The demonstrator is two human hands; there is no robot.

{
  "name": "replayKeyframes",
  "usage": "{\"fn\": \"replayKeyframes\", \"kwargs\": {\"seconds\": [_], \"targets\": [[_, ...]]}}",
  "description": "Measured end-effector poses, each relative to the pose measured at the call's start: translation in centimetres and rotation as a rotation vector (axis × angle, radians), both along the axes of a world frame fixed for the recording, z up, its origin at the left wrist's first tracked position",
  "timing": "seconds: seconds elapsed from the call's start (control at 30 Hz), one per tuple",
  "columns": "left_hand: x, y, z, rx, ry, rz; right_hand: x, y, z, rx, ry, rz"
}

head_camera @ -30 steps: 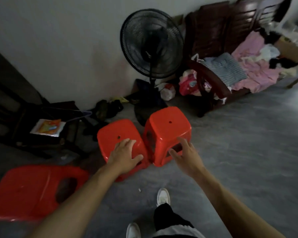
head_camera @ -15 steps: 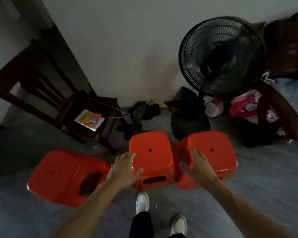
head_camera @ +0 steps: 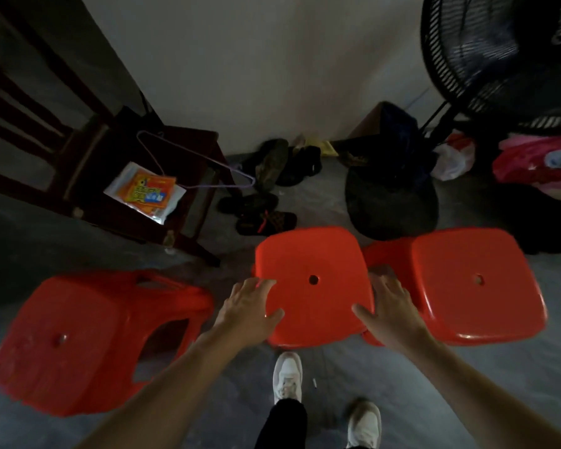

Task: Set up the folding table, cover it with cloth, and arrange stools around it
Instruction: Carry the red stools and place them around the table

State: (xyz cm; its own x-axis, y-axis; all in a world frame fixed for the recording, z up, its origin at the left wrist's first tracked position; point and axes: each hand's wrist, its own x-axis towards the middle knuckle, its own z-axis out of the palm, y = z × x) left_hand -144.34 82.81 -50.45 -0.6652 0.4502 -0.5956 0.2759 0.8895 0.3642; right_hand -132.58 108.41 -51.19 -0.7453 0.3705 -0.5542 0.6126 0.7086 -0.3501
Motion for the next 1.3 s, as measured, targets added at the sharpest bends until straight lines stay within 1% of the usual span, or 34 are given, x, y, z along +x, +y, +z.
{"fn": "replayKeyframes", "kwargs": {"seconds": [0.07,0.2,0.3,0.43,0.53,0.67,0.73,0.83,1.0,1.1,1.3], "targets": [[-1.1,-0.2,-2.7,-0.012,-0.024,0.002,-0.5,-0.3,-2.7,0.018,-0.057,0.026],[-2.4,0.7,-7.4,-0.044,-0.055,0.005,-2.2,-0.1,-6.9,0.019,-0.102,0.035],[-2.9,1.5,-10.1,-0.106,-0.068,-0.001,-3.8,0.2,-9.0,0.009,-0.127,0.018],[-2.9,1.9,-12.9,-0.112,-0.124,0.058,-5.3,0.3,-11.2,-0.006,-0.138,0.006],[-2.5,1.7,-13.7,-0.061,-0.172,0.099,-5.7,0.4,-12.0,-0.017,-0.126,-0.031],[-2.1,1.2,-14.1,0.084,-0.173,0.208,-5.7,1.1,-12.7,-0.097,-0.107,-0.043],[-2.1,1.0,-14.3,0.115,-0.179,0.251,-5.7,1.4,-12.8,-0.115,-0.105,-0.051],[-1.9,1.2,-13.9,0.112,-0.190,0.278,-5.5,1.6,-12.5,-0.142,-0.085,-0.074],[-1.5,0.3,-12.0,0.149,-0.138,0.295,-4.2,1.0,-10.7,-0.142,-0.050,-0.080],[-1.3,-0.5,-9.1,0.162,-0.113,0.289,-3.6,0.1,-7.7,-0.133,-0.018,-0.087],[0.7,-2.2,-1.4,0.207,-0.034,0.293,-2.0,-1.1,0.6,-0.129,-0.001,-0.044]]}}
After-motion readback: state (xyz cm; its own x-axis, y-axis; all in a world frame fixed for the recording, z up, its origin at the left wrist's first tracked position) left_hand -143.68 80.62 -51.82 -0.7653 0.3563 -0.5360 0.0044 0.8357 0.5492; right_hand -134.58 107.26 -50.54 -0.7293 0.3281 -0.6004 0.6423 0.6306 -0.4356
